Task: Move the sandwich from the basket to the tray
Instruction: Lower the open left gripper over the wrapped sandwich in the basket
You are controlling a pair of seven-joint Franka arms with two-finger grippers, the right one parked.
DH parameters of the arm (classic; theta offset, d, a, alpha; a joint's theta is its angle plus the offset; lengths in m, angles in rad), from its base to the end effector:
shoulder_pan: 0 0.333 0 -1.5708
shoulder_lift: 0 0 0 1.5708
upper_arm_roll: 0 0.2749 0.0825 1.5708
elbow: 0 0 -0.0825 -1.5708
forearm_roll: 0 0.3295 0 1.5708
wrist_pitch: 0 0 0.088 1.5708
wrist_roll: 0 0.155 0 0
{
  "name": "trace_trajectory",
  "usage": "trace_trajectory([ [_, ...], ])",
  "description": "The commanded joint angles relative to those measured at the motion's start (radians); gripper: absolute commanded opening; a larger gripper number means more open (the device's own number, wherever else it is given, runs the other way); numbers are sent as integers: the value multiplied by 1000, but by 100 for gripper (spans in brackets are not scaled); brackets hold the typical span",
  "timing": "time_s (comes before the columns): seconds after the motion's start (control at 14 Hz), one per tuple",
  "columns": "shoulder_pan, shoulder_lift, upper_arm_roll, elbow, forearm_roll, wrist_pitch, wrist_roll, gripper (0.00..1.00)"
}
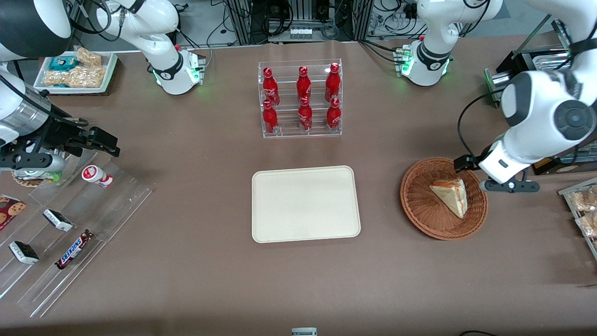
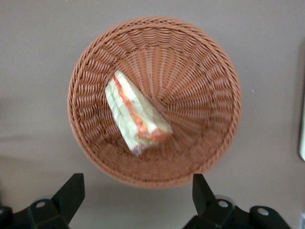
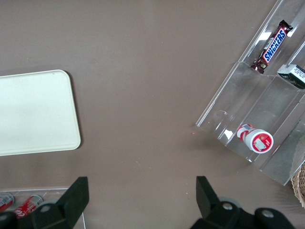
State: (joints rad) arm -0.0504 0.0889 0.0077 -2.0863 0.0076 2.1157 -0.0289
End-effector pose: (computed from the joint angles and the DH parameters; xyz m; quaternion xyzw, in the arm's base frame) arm 0.5028 -0.0208 0.3202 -0.9995 0.0090 0.0296 0.0046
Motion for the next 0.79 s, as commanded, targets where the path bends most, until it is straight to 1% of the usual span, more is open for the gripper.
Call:
trace_trajectory([
  [0.0, 18, -28, -8, -133, 5, 197, -136, 100],
  [0.14, 18, -24, -8, -187, 5, 303, -340, 100],
  [0.36, 17, 24, -8, -186, 5, 363, -689, 100],
  [0.43, 17, 41, -8, -186, 5, 389, -768, 100],
  [0.5, 17, 63, -8, -184, 5, 414, -816, 100],
  [0.71, 20, 120, -8, -169, 0, 417, -832, 100],
])
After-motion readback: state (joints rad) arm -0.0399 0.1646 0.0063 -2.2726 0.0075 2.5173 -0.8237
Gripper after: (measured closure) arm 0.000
